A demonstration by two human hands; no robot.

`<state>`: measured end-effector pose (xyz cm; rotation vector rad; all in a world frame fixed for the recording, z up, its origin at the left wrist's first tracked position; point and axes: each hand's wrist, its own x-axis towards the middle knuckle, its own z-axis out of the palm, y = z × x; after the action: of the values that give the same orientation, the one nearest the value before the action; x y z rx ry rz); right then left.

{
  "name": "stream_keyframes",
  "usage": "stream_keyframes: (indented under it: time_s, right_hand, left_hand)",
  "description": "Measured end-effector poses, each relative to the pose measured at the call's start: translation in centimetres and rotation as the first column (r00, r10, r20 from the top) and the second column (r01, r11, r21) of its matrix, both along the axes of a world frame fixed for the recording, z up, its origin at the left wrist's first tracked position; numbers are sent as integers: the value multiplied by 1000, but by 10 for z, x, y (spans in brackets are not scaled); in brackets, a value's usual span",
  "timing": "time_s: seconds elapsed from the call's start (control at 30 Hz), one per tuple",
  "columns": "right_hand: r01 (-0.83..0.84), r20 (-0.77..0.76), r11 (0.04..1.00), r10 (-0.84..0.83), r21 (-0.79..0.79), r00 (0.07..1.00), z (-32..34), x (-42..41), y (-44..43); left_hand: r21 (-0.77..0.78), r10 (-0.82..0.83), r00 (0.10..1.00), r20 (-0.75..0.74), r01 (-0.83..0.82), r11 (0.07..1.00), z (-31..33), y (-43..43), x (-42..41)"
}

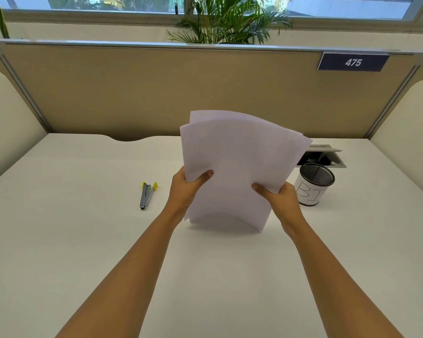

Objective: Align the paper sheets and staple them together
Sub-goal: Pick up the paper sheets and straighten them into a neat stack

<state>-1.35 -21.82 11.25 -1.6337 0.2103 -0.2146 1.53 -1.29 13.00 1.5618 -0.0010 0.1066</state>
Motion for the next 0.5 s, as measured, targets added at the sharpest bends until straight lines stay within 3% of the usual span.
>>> stream_keyframes:
  time_s: [0.2,0.43,0.5]
  right_hand:
    - [30,25,997,-29,-78,999,4,1,-4]
    - [143,221,976,-105,-163,970,43,-4,-2]
    - [236,345,949,-154,-209,926,57,-7,1]
  left_hand:
    - [1,-12,1000,-4,12,1000,5,-1,1]
    - [-19,-15,997,71,16,1000,31,0,8]
    - [-17,-13,997,73,14,1000,32,1,8]
